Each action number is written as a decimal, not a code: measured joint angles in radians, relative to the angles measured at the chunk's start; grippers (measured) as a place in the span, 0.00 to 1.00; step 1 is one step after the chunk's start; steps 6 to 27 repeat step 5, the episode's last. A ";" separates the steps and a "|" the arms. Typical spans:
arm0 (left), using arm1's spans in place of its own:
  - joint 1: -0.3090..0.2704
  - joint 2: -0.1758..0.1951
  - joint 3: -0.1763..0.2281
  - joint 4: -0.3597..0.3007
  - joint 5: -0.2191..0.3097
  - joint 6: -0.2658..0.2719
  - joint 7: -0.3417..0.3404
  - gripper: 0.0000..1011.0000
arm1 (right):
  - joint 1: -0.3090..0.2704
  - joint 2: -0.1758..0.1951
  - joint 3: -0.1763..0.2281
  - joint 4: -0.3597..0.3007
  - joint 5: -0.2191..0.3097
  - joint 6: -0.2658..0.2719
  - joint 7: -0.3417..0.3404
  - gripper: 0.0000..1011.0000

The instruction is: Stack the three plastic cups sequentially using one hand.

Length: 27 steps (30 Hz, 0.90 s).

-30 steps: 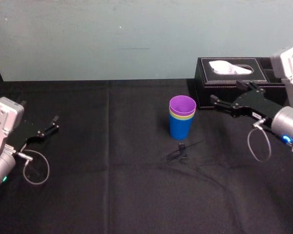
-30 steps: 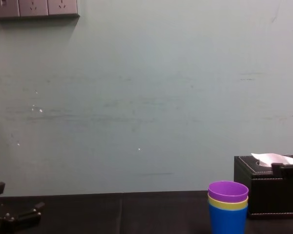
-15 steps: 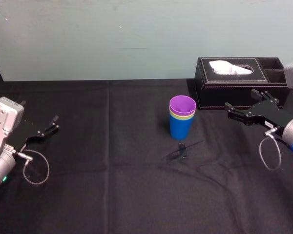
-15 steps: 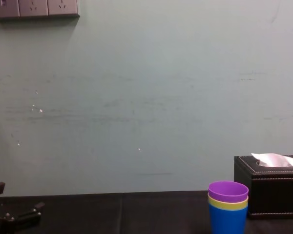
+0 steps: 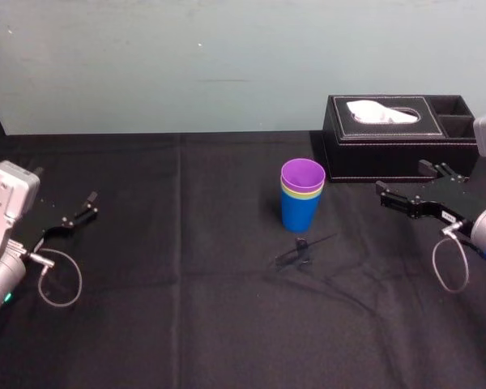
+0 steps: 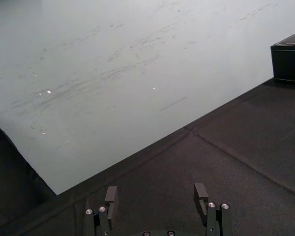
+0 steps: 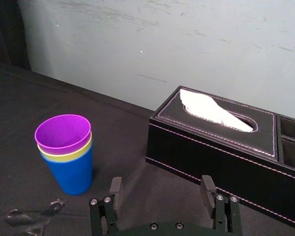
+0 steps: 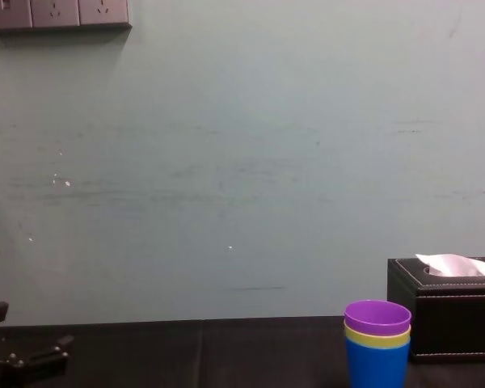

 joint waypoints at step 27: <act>0.000 0.000 0.000 0.000 0.000 0.000 0.000 1.00 | 0.001 0.000 0.000 0.000 0.000 0.000 0.000 0.99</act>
